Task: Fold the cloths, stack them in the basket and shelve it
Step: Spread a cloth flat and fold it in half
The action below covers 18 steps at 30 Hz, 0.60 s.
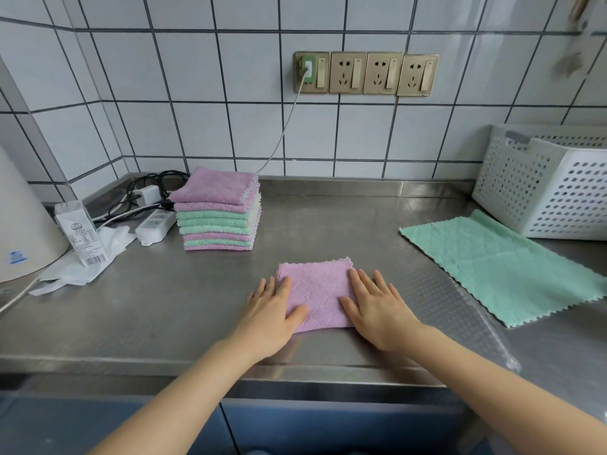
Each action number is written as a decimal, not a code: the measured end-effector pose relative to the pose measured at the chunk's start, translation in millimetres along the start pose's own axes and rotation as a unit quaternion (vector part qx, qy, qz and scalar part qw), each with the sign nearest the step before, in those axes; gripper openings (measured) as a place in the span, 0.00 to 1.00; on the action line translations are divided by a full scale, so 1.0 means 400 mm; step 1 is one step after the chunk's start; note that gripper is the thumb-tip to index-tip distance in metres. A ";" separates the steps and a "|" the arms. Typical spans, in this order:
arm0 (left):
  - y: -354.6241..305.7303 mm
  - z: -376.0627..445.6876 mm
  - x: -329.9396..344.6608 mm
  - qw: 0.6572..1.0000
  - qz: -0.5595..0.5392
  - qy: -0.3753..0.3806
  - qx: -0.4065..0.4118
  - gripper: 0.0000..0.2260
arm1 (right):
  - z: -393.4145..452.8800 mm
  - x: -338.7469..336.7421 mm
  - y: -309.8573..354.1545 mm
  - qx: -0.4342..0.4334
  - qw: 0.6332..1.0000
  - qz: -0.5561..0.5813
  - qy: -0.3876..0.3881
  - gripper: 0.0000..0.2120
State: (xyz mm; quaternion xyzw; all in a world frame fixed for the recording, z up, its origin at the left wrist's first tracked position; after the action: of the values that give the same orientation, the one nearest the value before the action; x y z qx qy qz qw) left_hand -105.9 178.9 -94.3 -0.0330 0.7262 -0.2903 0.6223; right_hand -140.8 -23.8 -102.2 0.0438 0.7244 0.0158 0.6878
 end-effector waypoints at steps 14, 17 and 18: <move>-0.043 0.011 -0.040 0.743 -0.651 -0.011 -0.152 0.36 | -0.008 -0.011 0.003 0.008 0.988 0.132 -0.078 0.31; -0.034 0.004 -0.045 0.751 -0.651 -0.028 -0.105 0.36 | -0.006 -0.034 0.014 0.036 0.933 0.350 -0.072 0.27; -0.034 0.004 -0.057 0.750 -0.655 -0.039 -0.080 0.36 | -0.001 -0.041 0.017 0.035 0.909 0.406 -0.085 0.27</move>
State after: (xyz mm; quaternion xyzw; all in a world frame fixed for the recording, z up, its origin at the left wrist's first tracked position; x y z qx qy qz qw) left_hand -103.4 176.3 -67.8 -0.5618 0.5221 -0.5662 0.3021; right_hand -139.9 -18.6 -85.2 0.3593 0.5829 0.2644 0.6791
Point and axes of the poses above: each hand's wrist, its own z-axis towards the middle knuckle, its own x-axis out of the palm, y = z × x, the point moved 1 cm from there along z, towards the middle knuckle, and after that the axes turned 6 degrees about -z, right-handed, at the moved point
